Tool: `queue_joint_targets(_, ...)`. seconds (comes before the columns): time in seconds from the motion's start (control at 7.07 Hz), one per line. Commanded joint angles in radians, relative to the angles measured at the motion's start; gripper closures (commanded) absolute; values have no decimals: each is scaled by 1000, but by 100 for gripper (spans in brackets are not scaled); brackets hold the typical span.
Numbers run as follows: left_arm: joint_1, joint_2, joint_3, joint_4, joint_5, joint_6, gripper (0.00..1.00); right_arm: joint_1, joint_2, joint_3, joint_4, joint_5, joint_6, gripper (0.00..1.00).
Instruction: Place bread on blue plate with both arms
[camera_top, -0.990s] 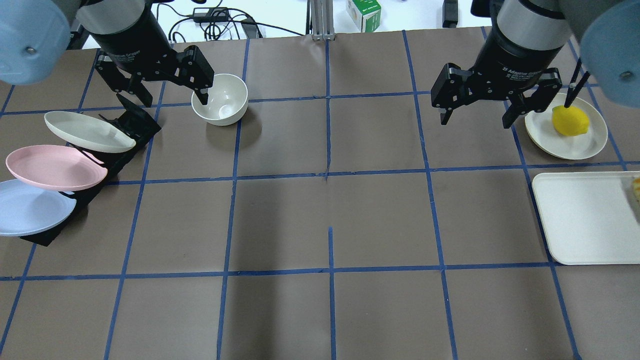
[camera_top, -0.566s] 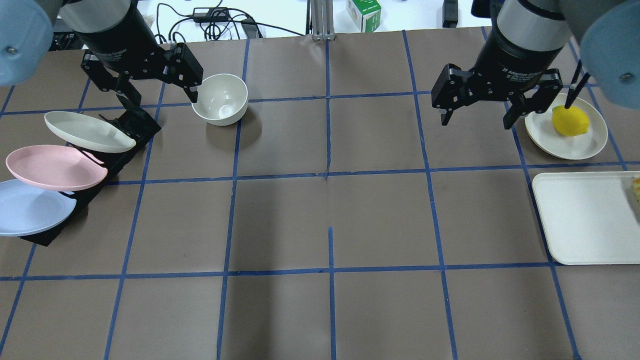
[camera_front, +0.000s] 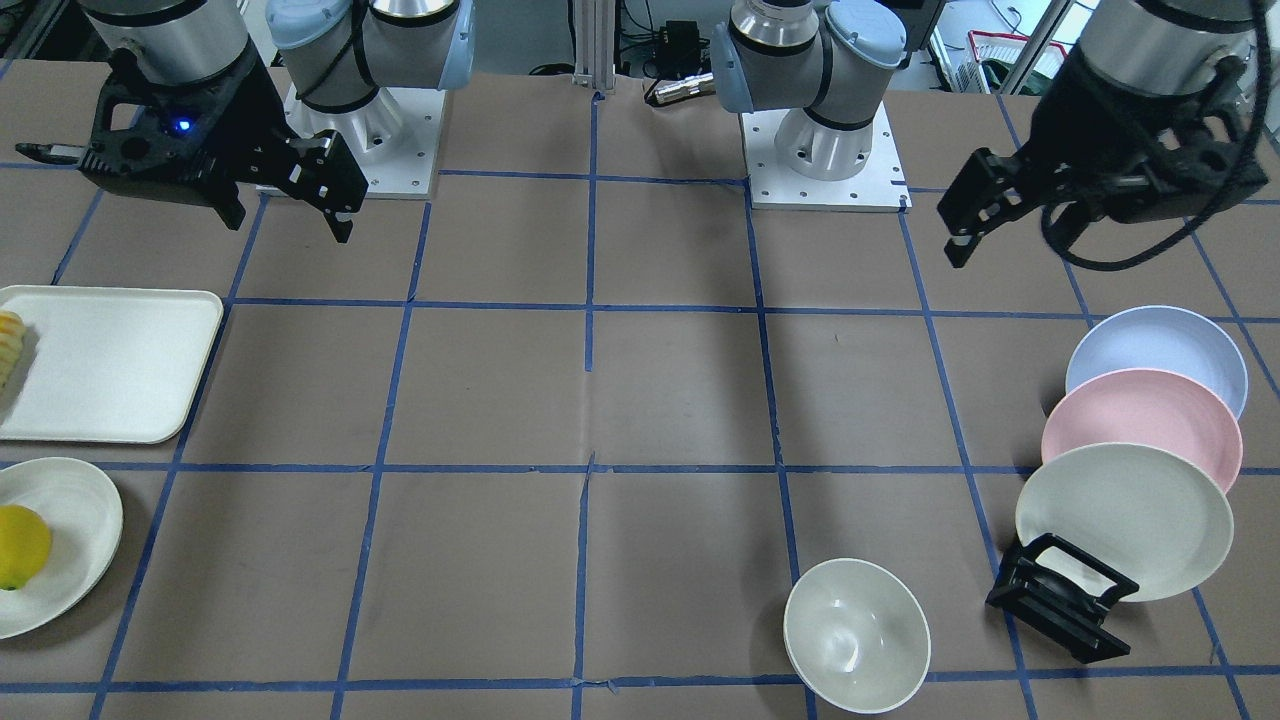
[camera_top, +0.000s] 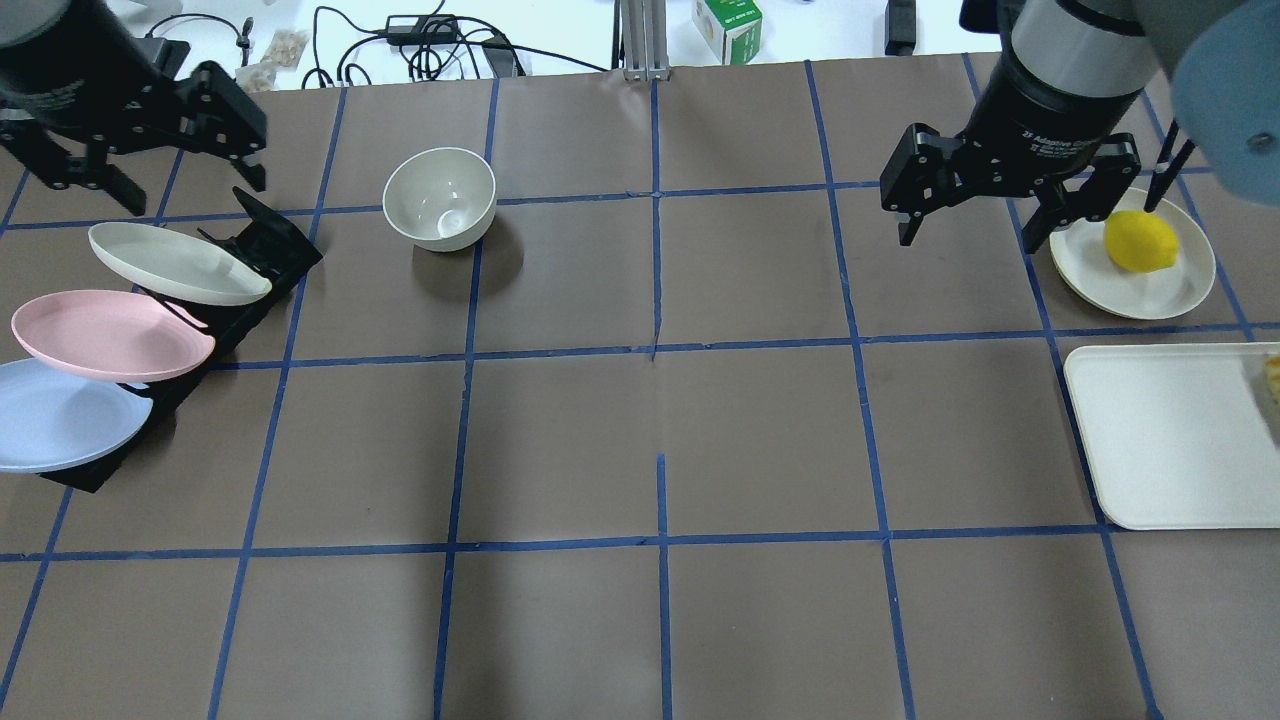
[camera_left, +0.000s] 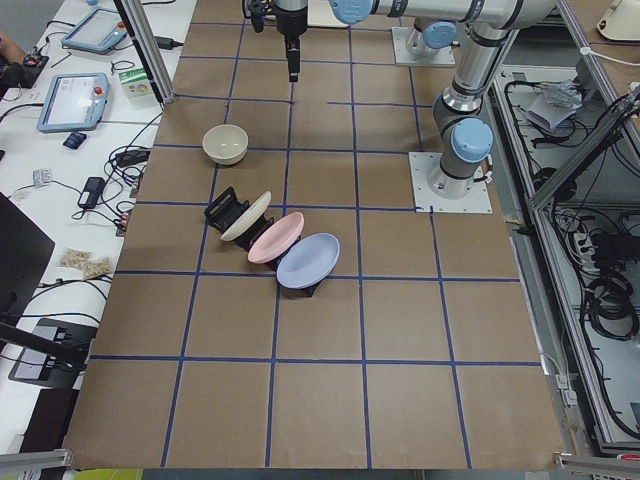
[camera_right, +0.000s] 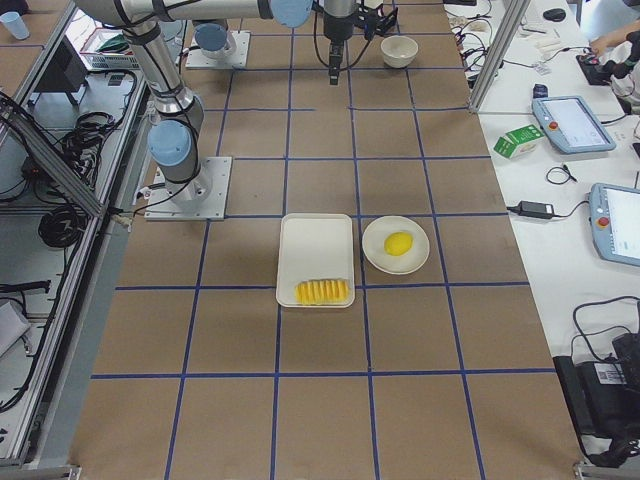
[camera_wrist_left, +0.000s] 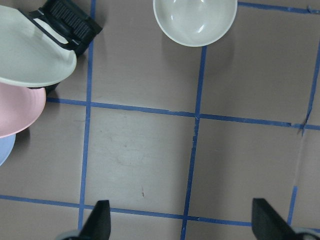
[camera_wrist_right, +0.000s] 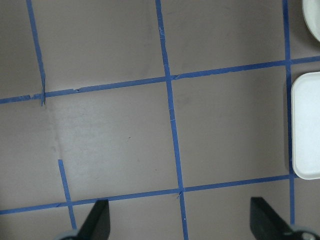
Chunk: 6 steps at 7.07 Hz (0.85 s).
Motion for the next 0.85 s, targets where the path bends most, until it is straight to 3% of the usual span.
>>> queue_joint_targets(0.0, 191, 20, -6, 3, 5, 2, 0, -148, 1, 43, -7, 0, -128, 0)
queue_joint_targets(0.28, 369, -10, -24, 15, 37, 3, 0, -325, 1, 61, -15, 0, -325, 0)
queue_joint_targets(0.42, 449, -53, -44, 57, 124, -1, 0, -415, 5, 62, -16, -18, -444, 0)
queue_joint_targets(0.71, 534, -130, -126, 256, 177, 11, 0, -589, 62, 93, -89, -42, -642, 0)
